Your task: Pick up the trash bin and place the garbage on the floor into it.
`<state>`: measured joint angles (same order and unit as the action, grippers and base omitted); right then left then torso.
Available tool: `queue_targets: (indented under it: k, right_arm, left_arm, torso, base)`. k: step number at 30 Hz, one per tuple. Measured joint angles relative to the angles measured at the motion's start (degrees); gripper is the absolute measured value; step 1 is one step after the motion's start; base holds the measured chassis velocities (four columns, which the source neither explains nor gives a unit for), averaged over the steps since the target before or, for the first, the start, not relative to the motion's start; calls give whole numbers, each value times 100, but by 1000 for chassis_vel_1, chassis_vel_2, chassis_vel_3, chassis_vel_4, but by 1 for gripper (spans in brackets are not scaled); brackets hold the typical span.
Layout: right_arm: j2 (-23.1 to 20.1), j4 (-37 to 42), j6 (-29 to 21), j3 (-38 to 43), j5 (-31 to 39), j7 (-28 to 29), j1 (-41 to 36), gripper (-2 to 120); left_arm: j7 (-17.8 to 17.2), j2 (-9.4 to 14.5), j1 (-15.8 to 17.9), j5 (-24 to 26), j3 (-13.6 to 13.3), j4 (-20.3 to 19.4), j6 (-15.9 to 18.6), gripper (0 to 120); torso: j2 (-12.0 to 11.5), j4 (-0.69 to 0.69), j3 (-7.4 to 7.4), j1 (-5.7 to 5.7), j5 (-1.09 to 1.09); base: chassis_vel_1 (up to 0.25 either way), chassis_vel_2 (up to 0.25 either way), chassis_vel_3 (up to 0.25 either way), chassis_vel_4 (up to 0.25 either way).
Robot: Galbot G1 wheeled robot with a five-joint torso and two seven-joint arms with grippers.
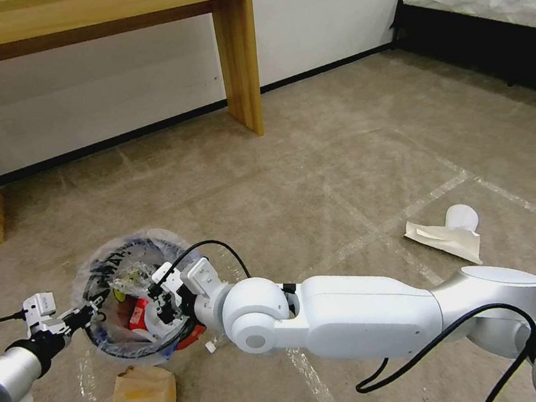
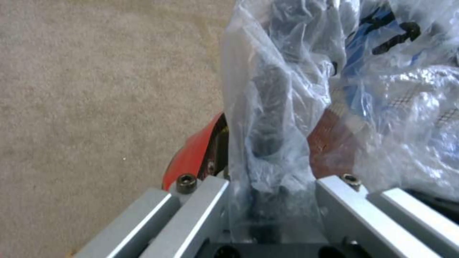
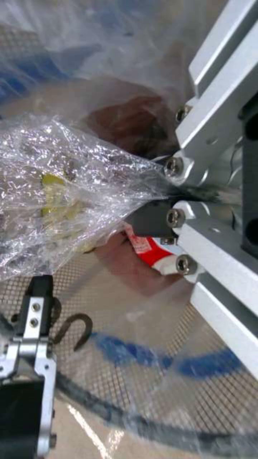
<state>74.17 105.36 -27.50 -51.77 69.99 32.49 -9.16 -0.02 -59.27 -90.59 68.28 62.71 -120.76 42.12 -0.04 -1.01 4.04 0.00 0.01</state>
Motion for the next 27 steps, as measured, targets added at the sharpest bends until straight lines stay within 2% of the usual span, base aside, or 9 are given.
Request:
queue_targets:
  k: [23, 24, 25, 27]
  right_arm:
    - [180, -271, -63, -151, -85, -16, -47, 1]
    - [186, -277, -72, -156, -84, -13, -47, 7]
    - [186, -277, -72, -156, -84, -13, -47, 7]
    - [191, -289, -75, -160, -84, -3, -49, 16]
  left_arm:
    - [24, -18, 59, -16, -29, 104, 1, 1]
    - [46, -28, 66, -29, -42, 111, 2, 1]
    - [46, -28, 66, -29, -42, 111, 2, 1]
    - [74, -41, 74, -61, -62, 124, 2, 1]
  torso:
    - [0, 0, 0, 0, 0]
    - [0, 0, 0, 0, 0]
    - [0, 0, 0, 0, 0]
    - [0, 0, 0, 0, 0]
  base:
    - [0, 0, 0, 0]
    - [0, 0, 0, 0]
    - [0, 0, 0, 0]
    - [0, 0, 0, 0]
